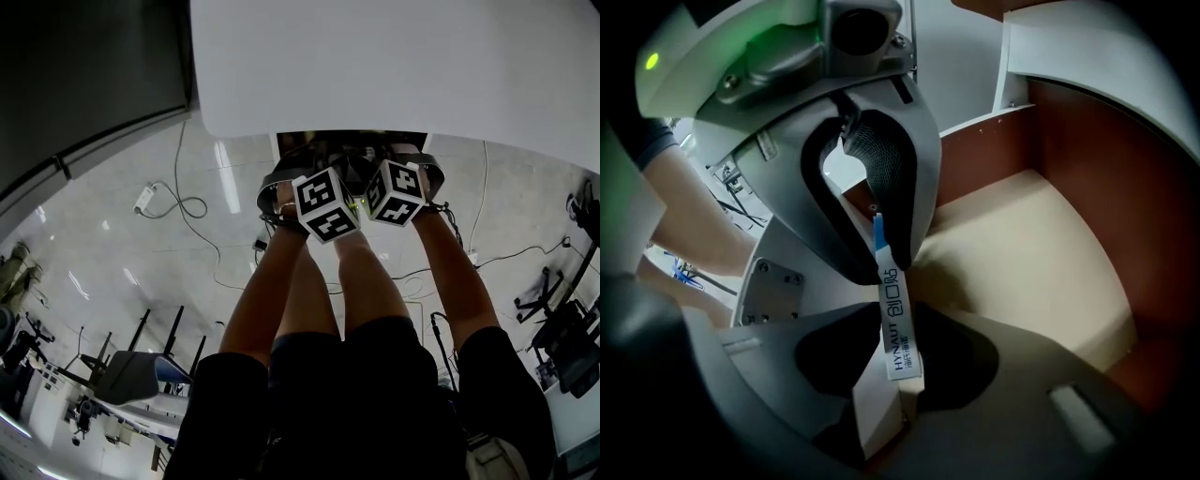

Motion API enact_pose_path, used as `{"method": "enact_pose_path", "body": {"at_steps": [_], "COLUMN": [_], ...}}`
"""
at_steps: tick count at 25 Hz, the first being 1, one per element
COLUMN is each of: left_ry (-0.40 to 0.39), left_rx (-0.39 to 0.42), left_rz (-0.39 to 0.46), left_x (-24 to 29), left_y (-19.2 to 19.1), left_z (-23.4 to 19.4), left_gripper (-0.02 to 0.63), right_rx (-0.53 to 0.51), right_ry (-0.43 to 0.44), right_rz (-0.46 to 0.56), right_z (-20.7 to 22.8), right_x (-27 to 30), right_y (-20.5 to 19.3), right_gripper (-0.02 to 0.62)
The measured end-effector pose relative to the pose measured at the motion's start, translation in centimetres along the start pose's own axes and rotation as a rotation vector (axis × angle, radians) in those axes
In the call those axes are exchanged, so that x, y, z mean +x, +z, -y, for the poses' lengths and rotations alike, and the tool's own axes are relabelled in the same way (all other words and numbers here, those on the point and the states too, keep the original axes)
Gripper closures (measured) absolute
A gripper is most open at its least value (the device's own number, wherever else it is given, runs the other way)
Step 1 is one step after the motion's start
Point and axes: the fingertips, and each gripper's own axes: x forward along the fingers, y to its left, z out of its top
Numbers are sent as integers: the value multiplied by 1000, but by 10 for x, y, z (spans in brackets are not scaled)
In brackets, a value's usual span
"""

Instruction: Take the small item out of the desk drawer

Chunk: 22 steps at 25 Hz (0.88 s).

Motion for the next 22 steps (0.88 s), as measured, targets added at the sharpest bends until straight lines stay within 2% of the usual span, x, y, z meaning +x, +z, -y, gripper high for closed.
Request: {"method": "enact_pose_path", "body": {"at_steps": [7,13,22], "left_ry": [-24,-21,9], "left_rx": [-29,-69,-115], "left_rz": [52,73,118], "left_x": [-6,-9,-26], "left_y": [6,5,10], "left_z": [2,2,0], "left_gripper": [546,606,606], "right_rx": [-76,-79,-84], "right_ry": [-8,-10,-29], "right_rz": [-7,8,14], "right_z": [-3,-3,-5], "right_x": [-7,-9,-22], "right_y": [-1,1,1], "right_gripper": [483,489,489]}}
